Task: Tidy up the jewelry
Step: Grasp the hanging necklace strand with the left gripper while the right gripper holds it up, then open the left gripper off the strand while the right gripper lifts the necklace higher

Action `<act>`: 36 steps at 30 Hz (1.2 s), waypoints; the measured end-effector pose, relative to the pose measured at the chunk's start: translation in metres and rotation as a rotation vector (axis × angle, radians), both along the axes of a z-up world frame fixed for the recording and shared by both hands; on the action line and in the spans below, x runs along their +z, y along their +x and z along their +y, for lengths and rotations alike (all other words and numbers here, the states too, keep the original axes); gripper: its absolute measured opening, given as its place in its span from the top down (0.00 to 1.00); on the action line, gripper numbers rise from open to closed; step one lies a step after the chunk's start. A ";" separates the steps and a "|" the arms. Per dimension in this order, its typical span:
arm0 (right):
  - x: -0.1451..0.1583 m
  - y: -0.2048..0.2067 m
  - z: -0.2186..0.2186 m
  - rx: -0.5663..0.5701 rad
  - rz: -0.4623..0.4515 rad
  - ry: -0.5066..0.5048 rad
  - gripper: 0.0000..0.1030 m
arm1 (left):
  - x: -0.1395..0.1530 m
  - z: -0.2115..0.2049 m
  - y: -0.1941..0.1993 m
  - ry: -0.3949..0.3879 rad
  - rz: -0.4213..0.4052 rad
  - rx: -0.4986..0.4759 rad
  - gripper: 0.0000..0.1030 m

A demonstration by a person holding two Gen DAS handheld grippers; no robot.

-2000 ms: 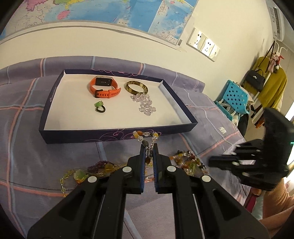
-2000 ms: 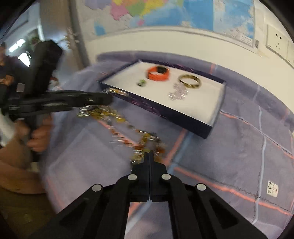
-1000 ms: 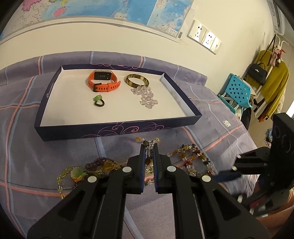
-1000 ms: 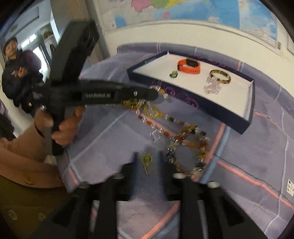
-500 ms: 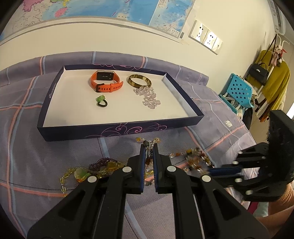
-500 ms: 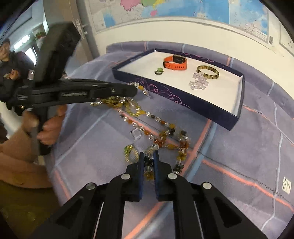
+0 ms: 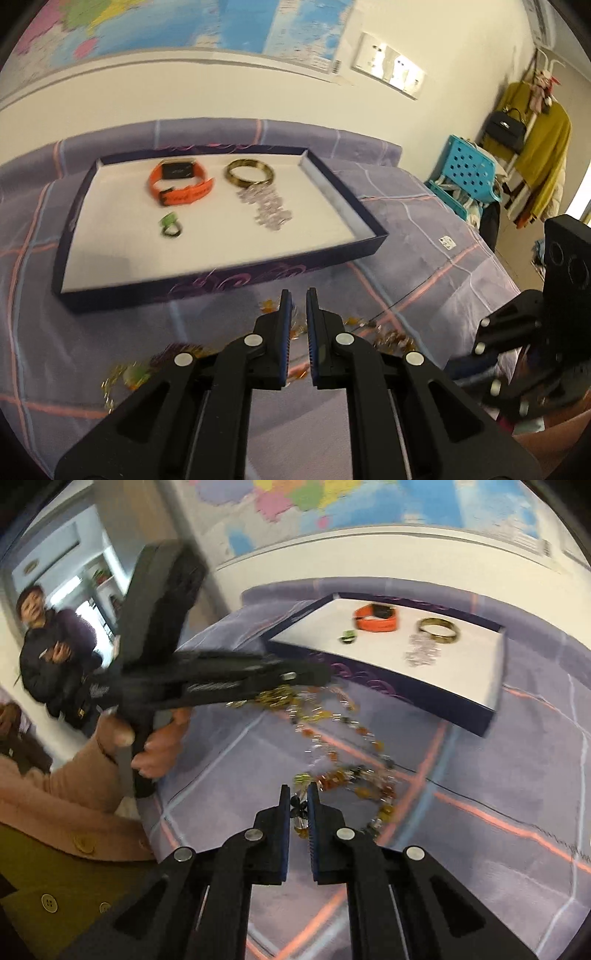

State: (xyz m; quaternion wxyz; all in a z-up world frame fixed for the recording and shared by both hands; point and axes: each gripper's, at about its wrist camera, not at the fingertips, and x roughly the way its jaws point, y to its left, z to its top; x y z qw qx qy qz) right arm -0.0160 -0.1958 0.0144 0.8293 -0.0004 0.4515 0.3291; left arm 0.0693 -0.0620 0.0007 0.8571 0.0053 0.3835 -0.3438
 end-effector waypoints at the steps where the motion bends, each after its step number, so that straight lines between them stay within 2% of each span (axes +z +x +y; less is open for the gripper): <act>1: 0.003 0.002 0.000 -0.020 -0.023 -0.015 0.75 | 0.001 -0.003 0.001 -0.006 0.002 -0.014 0.92; 3: 0.007 0.013 -0.001 -0.085 -0.083 -0.075 0.71 | 0.002 -0.007 0.003 -0.004 0.003 -0.029 0.92; 6: 0.001 0.036 -0.001 -0.120 -0.072 -0.088 0.68 | 0.004 -0.004 0.002 -0.001 -0.005 -0.009 0.92; 8: -0.007 0.052 0.004 -0.121 -0.076 -0.131 0.68 | 0.007 0.004 0.001 -0.024 -0.004 0.007 0.91; 10: -0.016 0.062 0.011 -0.112 -0.077 -0.192 0.68 | 0.008 0.014 -0.002 -0.036 -0.005 0.027 0.86; 12: -0.026 0.071 0.017 -0.086 -0.061 -0.219 0.68 | 0.008 0.025 -0.006 -0.036 -0.008 0.046 0.79; 14: -0.031 0.077 0.021 -0.074 -0.074 -0.230 0.68 | 0.007 0.032 -0.010 -0.029 -0.007 0.055 0.77; 17: -0.034 0.083 0.024 -0.077 -0.076 -0.246 0.78 | 0.000 0.042 -0.015 -0.022 0.006 0.068 0.75; 18: -0.034 0.084 0.024 -0.072 -0.078 -0.247 0.91 | -0.002 0.044 -0.016 -0.023 0.011 0.071 0.75; 20: -0.032 0.087 0.022 -0.082 -0.066 -0.237 0.95 | -0.006 0.048 -0.018 -0.032 0.028 0.072 0.75; 22: -0.026 0.084 0.016 -0.109 -0.081 -0.233 0.97 | -0.009 0.048 -0.021 -0.026 0.031 0.065 0.75; 24: -0.010 0.079 0.001 -0.139 -0.087 -0.146 0.97 | -0.011 0.048 -0.025 -0.020 0.031 0.046 0.75; 27: 0.015 0.068 -0.015 -0.184 -0.138 -0.083 0.97 | -0.013 0.041 -0.035 -0.018 0.028 -0.009 0.75; 33: 0.066 0.050 -0.035 -0.229 -0.234 0.018 0.97 | -0.019 0.007 -0.057 0.038 0.019 -0.152 0.75; 36: 0.088 0.044 -0.042 -0.244 -0.284 0.055 0.97 | -0.024 -0.003 -0.061 0.076 0.018 -0.167 0.75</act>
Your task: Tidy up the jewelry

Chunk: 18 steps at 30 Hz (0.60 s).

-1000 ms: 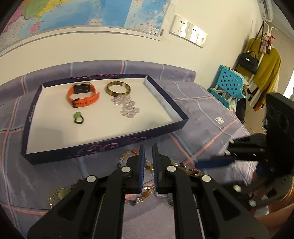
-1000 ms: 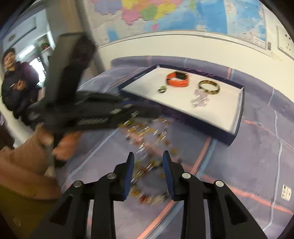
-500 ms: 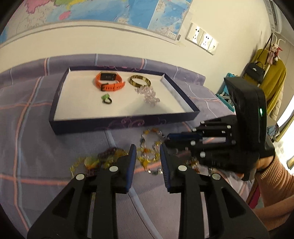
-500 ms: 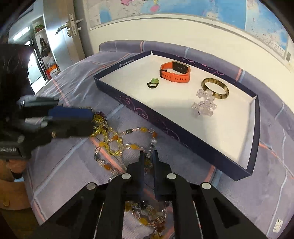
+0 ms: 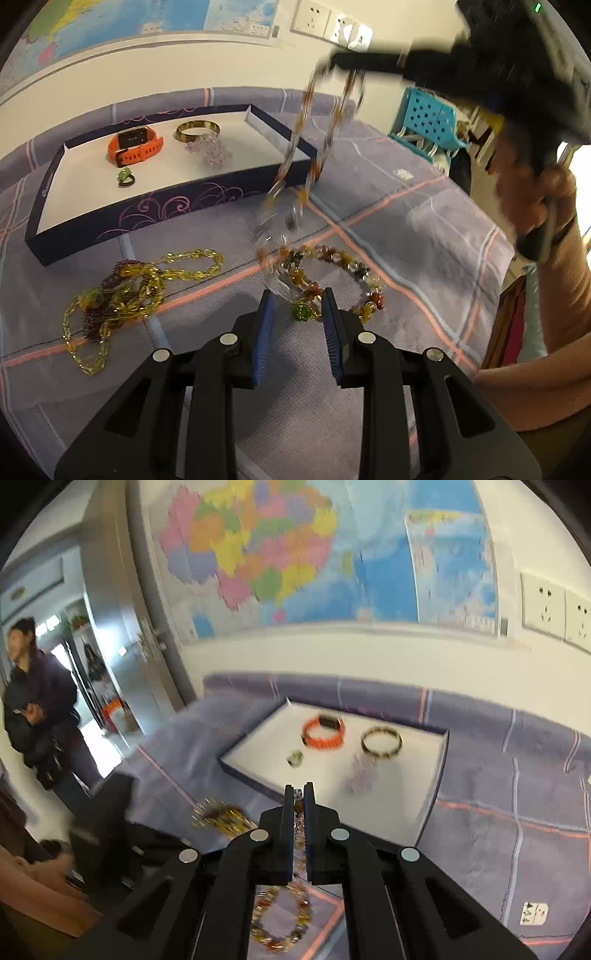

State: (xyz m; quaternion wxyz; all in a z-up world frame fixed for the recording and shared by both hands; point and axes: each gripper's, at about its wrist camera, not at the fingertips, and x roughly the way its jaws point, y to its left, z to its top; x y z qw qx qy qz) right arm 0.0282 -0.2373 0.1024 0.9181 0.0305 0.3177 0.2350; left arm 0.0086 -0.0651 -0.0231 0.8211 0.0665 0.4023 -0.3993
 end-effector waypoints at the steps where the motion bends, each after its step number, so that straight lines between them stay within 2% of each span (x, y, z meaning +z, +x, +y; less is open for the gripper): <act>1: 0.006 -0.002 -0.001 0.002 -0.015 0.007 0.97 | 0.000 -0.001 0.001 -0.001 0.005 0.001 0.75; 6: 0.028 -0.007 -0.006 -0.008 -0.070 0.033 0.97 | 0.001 0.002 0.002 -0.003 0.014 0.005 0.75; 9: 0.027 -0.007 -0.009 -0.014 -0.067 0.037 0.97 | -0.004 -0.002 0.007 0.029 0.031 -0.004 0.75; 13: 0.016 -0.007 -0.011 -0.019 -0.036 0.036 0.97 | -0.005 -0.008 0.006 0.054 0.014 -0.042 0.75; 16: 0.008 -0.006 -0.013 -0.020 -0.013 0.039 0.97 | -0.006 -0.014 0.007 0.065 0.022 -0.073 0.86; 18: 0.004 -0.006 -0.015 -0.025 0.000 0.040 0.97 | -0.006 -0.017 0.003 0.084 0.003 -0.086 0.88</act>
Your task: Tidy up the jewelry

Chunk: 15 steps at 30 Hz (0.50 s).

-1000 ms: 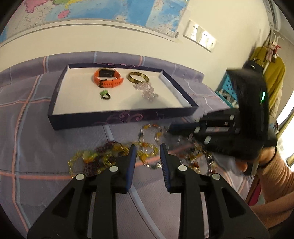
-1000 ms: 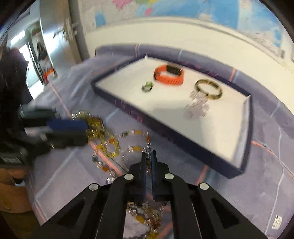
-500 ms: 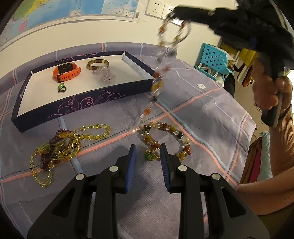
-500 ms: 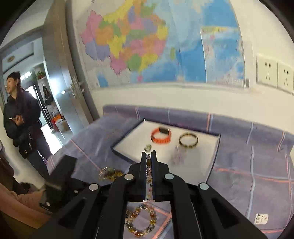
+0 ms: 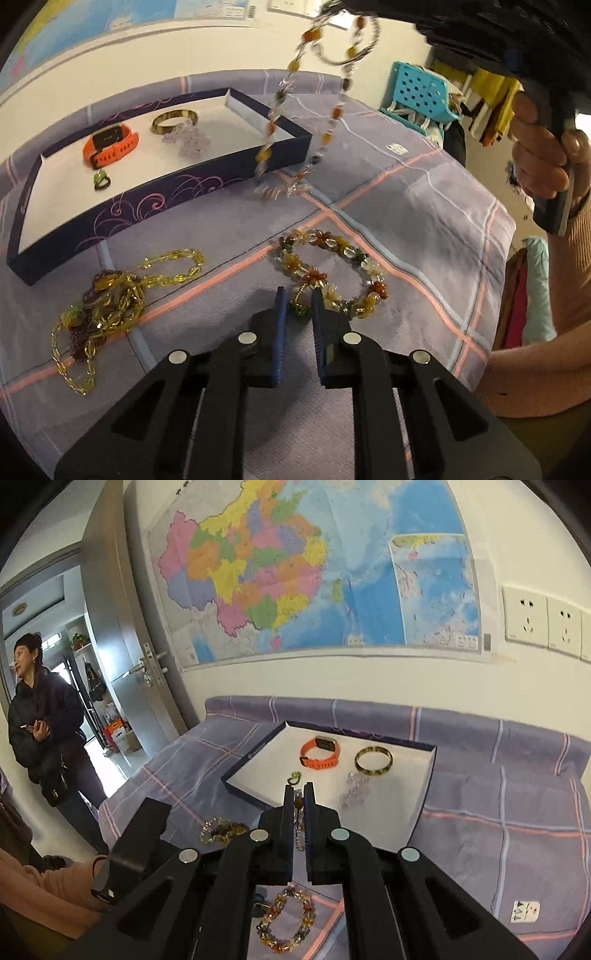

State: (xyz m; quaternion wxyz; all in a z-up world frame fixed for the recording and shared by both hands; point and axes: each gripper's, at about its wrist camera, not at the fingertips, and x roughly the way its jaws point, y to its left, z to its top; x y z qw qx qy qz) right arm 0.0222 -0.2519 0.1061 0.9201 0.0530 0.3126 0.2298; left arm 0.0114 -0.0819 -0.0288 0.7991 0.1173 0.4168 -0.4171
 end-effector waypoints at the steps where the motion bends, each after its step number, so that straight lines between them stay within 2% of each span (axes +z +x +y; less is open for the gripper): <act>1: -0.001 0.000 -0.001 -0.001 0.004 0.002 0.97 | 0.000 0.000 -0.001 0.004 -0.004 0.000 0.88; 8: 0.003 -0.002 -0.002 -0.004 -0.012 0.012 0.97 | 0.011 0.019 0.001 -0.025 -0.008 0.079 0.89; 15: 0.018 0.002 -0.002 -0.010 -0.050 0.015 0.97 | 0.038 0.051 0.023 -0.120 -0.010 0.192 0.89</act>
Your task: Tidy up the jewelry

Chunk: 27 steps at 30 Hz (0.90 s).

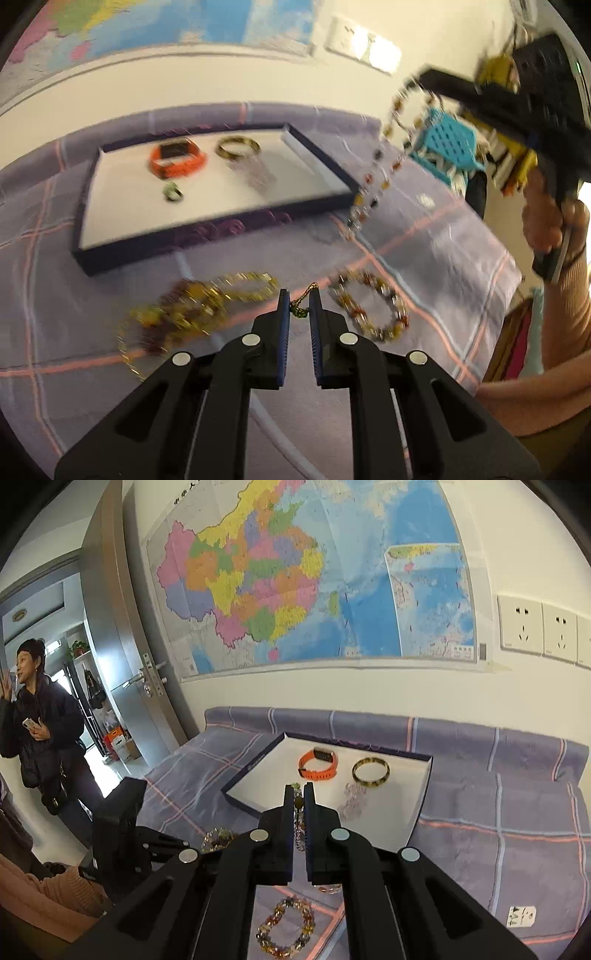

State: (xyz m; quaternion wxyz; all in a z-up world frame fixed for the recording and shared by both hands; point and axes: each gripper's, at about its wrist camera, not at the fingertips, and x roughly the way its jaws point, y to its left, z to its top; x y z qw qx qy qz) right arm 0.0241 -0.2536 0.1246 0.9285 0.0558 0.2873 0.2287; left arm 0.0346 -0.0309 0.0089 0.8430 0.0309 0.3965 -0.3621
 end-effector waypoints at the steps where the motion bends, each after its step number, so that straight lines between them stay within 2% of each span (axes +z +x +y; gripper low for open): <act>1: 0.002 0.001 0.000 -0.002 -0.006 0.001 0.97 | 0.004 0.003 0.003 -0.009 -0.005 0.010 0.89; 7: 0.019 0.011 0.003 -0.002 -0.039 0.009 0.97 | 0.027 0.015 0.024 -0.027 -0.049 0.064 0.89; 12: 0.030 0.022 0.007 0.000 -0.061 0.016 0.97 | 0.036 0.015 0.043 -0.020 -0.064 0.089 0.89; 19: 0.035 0.047 0.011 -0.009 -0.067 0.017 0.97 | 0.031 0.017 0.073 -0.007 -0.043 0.136 0.89; 27: 0.016 0.073 0.017 -0.004 -0.010 0.018 0.97 | 0.017 0.020 0.098 0.004 -0.004 0.168 0.89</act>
